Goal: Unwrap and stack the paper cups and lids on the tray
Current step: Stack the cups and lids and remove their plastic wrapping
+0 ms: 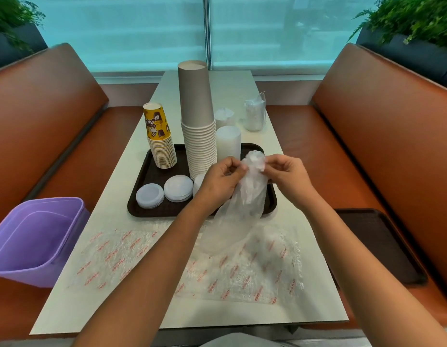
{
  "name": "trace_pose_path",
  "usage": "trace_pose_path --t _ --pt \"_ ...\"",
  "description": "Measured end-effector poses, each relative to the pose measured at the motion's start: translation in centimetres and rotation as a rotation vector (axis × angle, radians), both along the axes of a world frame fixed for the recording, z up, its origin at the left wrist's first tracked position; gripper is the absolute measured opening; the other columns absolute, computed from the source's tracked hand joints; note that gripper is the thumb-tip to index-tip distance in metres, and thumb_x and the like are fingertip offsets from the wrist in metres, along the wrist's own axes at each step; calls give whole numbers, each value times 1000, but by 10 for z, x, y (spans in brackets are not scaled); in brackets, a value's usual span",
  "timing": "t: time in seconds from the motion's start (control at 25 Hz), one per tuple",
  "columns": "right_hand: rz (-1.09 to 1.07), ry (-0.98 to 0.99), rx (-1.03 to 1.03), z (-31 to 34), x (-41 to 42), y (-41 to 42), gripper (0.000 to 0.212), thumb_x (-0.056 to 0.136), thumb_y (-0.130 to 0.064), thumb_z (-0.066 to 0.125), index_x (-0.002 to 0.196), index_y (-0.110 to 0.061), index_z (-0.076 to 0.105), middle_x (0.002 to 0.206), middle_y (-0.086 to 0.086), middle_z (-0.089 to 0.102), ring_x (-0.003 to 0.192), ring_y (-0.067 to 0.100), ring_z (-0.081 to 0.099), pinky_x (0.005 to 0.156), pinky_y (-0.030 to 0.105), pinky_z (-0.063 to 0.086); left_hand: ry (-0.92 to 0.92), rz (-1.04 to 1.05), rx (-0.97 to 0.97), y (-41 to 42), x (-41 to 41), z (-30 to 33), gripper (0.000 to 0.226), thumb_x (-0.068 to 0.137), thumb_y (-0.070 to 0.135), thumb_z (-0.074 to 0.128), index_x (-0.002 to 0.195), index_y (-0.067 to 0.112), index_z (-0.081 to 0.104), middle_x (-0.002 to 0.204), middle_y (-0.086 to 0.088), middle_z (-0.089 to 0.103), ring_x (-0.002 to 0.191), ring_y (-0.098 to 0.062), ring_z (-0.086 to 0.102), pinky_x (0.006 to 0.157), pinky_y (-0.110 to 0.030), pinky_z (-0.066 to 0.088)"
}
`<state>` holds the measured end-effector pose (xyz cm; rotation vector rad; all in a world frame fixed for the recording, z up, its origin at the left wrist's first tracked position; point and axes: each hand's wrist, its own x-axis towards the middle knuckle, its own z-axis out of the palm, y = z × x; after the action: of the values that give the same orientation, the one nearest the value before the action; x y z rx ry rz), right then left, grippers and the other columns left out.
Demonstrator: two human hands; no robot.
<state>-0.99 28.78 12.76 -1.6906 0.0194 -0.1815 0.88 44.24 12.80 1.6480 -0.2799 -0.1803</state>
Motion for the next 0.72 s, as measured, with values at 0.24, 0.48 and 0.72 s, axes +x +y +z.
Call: trace_pose_path --t 0.24,0.48,0.72 --pt "-297 71 282 -3 7 -30 20 96 -13 48 78 -13 56 74 3 57 62 13 54 61 28 48 93 354 -292 14 18 3 27 101 16 40 81 21 57 85 3 63 79 -8 62 70 -24 55" --pt "-118 26 57 -4 8 -29 23 85 -23 69 104 -26 58 94 -1 62 79 2 61 72 19 49 48 253 -185 3 11 13 25 100 26 39 83 21 56 84 5 61 79 -5 59 75 -25 53" --pt "-162 84 253 -9 6 -31 18 90 0 58 83 -16 63 69 -1 56 60 9 55 59 26 52 112 33 -144 -1 9 2 21 91 21 59 111 24 57 104 8 64 97 -6 60 83 -15 49"
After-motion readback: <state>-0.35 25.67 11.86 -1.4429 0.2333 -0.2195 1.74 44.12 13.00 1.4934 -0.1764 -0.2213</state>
